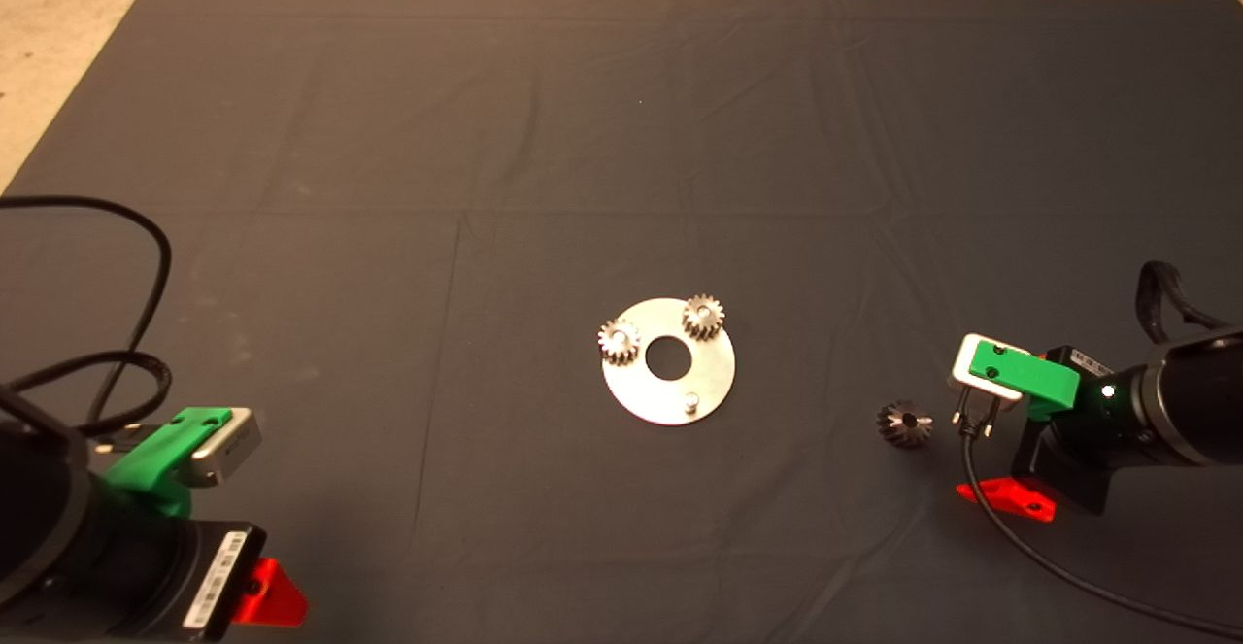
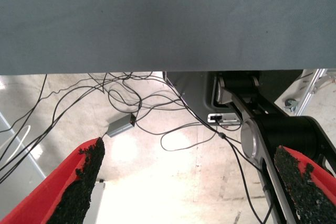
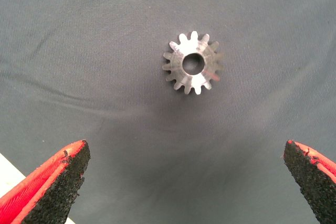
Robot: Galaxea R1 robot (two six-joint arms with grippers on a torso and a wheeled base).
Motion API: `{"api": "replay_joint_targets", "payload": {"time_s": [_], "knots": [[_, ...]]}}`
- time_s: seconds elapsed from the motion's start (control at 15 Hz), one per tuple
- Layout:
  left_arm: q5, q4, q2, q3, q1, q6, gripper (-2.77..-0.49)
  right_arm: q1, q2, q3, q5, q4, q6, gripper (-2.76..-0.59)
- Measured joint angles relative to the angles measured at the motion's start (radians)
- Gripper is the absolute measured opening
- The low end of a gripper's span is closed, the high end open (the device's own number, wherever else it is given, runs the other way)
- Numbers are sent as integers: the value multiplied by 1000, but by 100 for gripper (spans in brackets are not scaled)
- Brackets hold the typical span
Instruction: Install three planetary gears onto the carrier pins
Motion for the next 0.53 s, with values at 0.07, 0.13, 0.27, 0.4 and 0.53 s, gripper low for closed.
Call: {"api": "replay_joint_targets", "payload": {"time_s": [0.07, 0.13, 0.27, 0.4, 0.53], "knots": [[0, 0, 0, 0, 3, 0, -93, 0, 0, 0, 2, -5, 26, -60], [0, 0, 0, 0, 3, 0, -93, -1, 0, 0, 6, -18, 47, -60], [0, 0, 0, 0, 3, 0, -93, -29, 0, -1, 13, -85, 90, -60], [0, 0, 0, 0, 9, 0, -93, -73, 0, -2, 16, -127, 139, -60], [0, -1, 0, 0, 9, 0, -93, -78, 0, -5, 24, -139, 169, -60]]}}
